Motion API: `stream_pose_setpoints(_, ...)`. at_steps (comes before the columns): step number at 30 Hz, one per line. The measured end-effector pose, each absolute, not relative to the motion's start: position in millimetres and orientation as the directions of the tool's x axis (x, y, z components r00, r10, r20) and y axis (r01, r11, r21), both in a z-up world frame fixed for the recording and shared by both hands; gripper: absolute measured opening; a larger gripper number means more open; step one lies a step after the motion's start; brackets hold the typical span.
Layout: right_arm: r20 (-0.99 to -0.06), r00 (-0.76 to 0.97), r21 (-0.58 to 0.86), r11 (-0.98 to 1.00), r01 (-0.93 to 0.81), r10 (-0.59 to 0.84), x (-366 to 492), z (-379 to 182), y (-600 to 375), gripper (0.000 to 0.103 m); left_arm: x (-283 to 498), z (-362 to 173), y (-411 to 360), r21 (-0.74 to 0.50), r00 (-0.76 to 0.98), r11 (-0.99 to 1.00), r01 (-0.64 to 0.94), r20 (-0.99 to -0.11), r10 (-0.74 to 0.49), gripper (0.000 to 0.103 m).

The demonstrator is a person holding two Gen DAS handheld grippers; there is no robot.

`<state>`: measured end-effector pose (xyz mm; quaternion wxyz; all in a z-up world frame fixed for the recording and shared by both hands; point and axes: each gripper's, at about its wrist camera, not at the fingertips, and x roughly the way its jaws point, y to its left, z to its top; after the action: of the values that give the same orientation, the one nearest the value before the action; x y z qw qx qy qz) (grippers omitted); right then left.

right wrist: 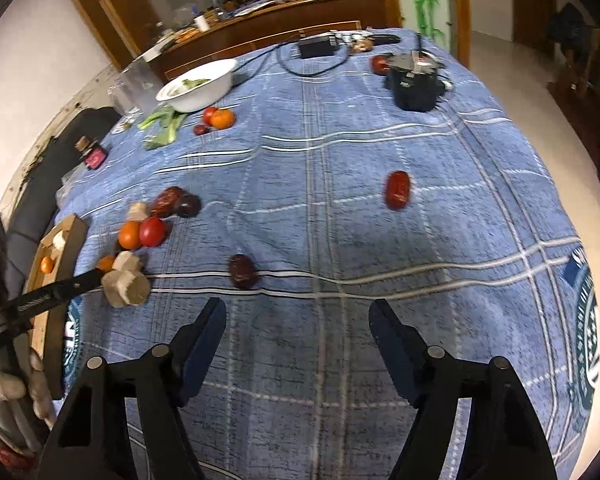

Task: Organize fruits
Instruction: 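Grasp a second orange with the left gripper while the right grasps a dark date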

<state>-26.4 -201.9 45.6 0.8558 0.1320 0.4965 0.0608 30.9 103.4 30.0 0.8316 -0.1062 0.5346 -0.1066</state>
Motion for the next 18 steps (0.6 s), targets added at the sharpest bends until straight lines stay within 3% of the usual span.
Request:
stream_pose_setpoints(3,-0.834,0.475,0.293,0.955,-0.050,0.281,-17,42,-180,0.077,34,30,97,-0.273,0.419,0.958,0.090,-0.862,-0.285,0.033)
stream_pose_setpoints(11,-0.857,0.440,0.234,0.963,-0.131,0.268,13,25,-147,0.061,45,31,80,-0.179,0.459,0.971,0.161,-0.857,-0.234,0.041)
stream_pose_setpoints(15,-0.866,0.436,0.202,0.969,-0.141,0.244,21,17,-142,0.055,49,30,81,-0.191,0.458,0.967,0.167,-0.854,-0.248,0.041)
stream_pose_setpoints(18,-0.868,0.441,0.184,0.973,-0.138,0.227,24,16,-141,0.044,48,30,80,-0.211,0.455,0.960,0.185,-0.847,-0.274,0.033)
